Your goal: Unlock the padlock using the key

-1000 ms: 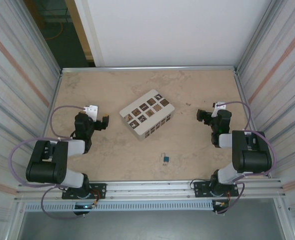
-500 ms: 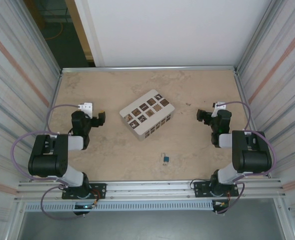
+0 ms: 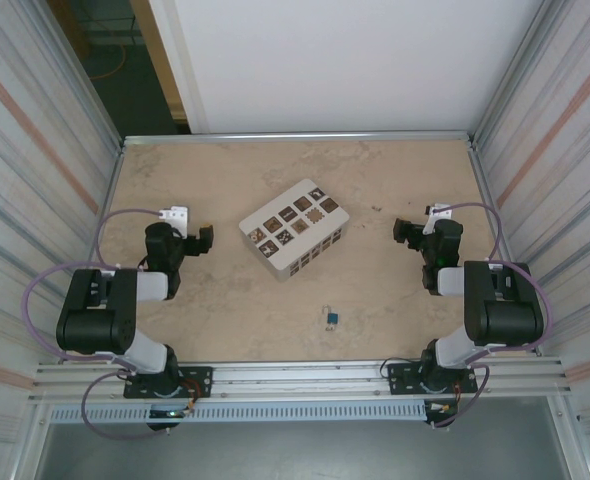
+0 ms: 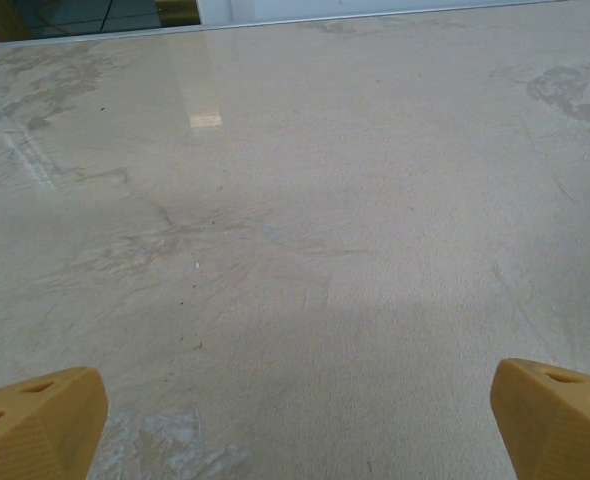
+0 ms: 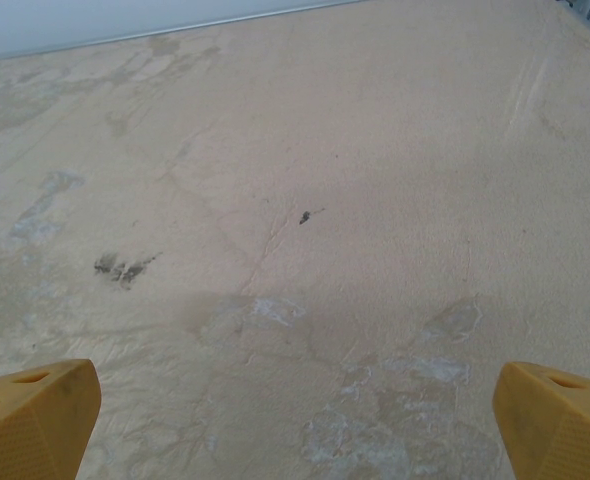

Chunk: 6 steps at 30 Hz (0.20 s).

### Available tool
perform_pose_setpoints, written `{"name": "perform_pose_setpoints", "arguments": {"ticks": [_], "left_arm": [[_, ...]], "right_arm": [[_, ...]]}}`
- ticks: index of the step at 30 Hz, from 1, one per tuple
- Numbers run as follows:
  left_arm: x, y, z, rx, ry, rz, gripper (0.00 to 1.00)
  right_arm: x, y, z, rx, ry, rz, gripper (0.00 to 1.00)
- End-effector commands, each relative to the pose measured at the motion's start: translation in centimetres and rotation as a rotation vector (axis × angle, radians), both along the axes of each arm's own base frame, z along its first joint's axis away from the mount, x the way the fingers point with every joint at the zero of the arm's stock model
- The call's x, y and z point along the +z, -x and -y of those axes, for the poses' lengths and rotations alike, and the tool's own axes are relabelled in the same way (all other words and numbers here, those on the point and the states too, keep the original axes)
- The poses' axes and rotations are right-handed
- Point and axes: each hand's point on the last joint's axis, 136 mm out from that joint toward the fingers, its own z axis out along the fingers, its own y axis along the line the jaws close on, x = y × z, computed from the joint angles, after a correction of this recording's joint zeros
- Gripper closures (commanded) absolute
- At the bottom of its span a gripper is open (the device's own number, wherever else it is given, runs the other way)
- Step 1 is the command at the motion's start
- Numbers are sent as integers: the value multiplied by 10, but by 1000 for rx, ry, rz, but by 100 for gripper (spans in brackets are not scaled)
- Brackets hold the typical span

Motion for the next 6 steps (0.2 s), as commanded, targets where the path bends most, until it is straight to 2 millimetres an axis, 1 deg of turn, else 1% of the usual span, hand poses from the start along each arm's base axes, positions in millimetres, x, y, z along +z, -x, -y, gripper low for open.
{"name": "perform_pose_setpoints", "arguments": {"ticks": [1,6], "left_arm": [[7,-4,-1,12,2,21,1],[7,-4,-1,11,2,21,1]], "right_arm": [[0,-4,1,-1,35,-8,1],[1,-4,1,-1,36,-4,1]]}}
